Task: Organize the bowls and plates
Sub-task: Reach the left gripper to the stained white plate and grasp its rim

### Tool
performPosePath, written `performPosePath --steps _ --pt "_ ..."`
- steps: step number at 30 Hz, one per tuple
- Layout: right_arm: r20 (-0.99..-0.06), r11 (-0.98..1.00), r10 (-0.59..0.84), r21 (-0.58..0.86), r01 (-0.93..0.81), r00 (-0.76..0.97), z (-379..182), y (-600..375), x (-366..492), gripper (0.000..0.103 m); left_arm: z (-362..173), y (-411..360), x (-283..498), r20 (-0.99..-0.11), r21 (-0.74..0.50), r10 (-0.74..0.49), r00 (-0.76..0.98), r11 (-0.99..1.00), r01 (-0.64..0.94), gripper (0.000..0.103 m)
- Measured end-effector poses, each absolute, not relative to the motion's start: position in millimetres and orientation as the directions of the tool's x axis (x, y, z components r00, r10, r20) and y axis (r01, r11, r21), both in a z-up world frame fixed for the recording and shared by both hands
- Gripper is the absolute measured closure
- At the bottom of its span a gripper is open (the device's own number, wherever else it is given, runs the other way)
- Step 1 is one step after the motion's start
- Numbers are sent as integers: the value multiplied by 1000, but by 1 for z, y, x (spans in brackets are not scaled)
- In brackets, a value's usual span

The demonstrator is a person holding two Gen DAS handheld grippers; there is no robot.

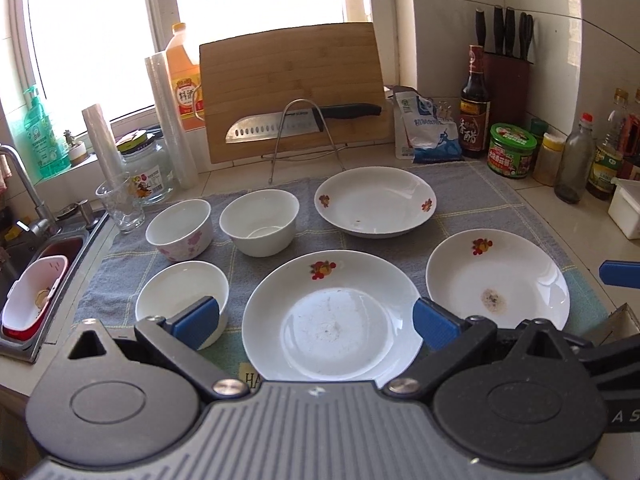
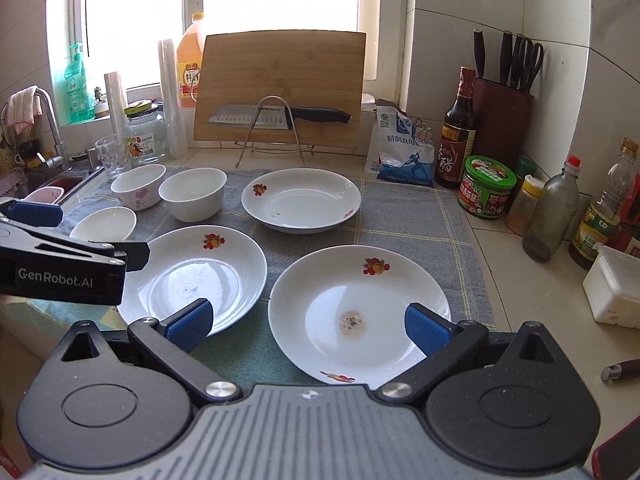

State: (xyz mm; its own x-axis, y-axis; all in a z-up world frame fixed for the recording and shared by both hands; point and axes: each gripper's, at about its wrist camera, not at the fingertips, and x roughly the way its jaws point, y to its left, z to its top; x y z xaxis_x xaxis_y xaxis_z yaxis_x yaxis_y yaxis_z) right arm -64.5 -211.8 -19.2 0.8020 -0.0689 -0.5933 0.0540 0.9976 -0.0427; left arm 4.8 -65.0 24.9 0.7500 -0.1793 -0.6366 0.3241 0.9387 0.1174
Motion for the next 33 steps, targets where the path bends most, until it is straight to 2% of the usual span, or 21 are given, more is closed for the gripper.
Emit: performPosePath --steps 7,15,24,33 --pt "-595 993 -122 -80 92 795 -46 -241 -70 0 12 -95 28 -653 78 -321 686 873 482 1" --pt "-653 995 -99 -43 94 751 -94 -264 -64 0 -2 -126 61 -688 12 -447 571 780 626 1" --pt "-683 996 -86 -33 87 726 -124 -271 -42 0 -25 -164 92 -756 7 -487 438 662 749 1" --pt "-661 998 -57 -47 33 748 -131 -274 -31 0 -45 -191 126 -807 -27 -500 315 563 826 1"
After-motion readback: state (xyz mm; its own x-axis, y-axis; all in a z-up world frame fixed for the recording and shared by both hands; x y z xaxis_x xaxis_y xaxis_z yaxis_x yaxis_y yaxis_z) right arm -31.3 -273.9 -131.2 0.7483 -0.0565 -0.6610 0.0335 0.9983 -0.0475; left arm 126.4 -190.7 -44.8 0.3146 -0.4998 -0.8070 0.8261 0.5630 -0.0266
